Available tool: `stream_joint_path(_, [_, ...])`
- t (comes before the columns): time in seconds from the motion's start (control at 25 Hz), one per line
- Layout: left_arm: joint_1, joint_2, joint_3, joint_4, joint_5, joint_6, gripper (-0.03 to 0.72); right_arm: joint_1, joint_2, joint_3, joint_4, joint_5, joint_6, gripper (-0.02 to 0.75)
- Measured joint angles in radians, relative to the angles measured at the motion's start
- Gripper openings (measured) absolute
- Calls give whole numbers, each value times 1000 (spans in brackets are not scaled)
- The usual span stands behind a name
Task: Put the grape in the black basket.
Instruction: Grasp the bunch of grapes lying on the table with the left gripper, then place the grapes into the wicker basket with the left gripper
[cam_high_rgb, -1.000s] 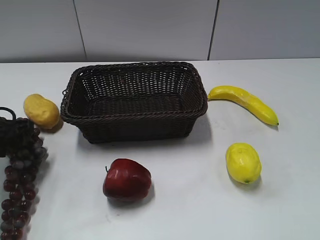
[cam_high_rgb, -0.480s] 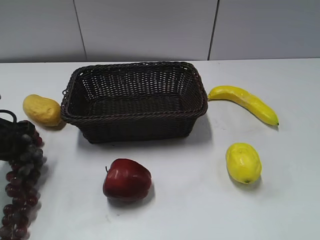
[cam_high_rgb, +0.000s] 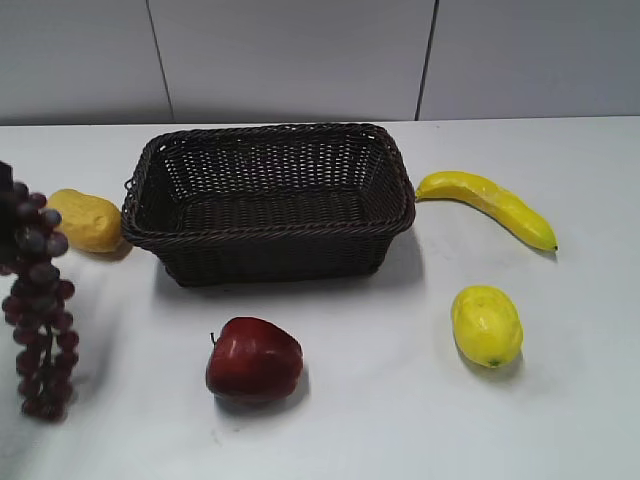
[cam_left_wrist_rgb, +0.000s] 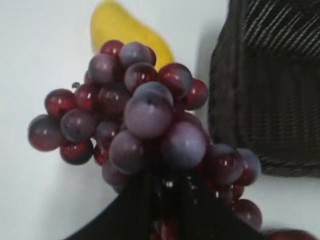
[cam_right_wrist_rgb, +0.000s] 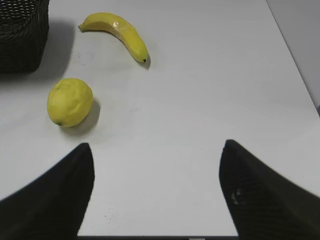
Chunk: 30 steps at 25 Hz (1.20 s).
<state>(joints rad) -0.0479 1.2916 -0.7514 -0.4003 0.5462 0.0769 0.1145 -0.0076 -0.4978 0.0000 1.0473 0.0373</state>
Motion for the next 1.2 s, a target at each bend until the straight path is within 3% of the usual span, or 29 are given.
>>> stream_joint_path(0.32, [-5,-144,-286,-55,28,0,95,0,0,0,0,0,0,593])
stream_joint_path(0.56, [-101,-76,-492,-69,-30,0,90,0,0,0,0,0,0,593])
stream_joint_path(0.92, [-282,186,-543,-37,-132,0,88,0,0,0,0,0,0,593])
stream_joint_path(1.2, [-323,416,-543,-31,-137,0,88,0,0,0,0,0,0,593])
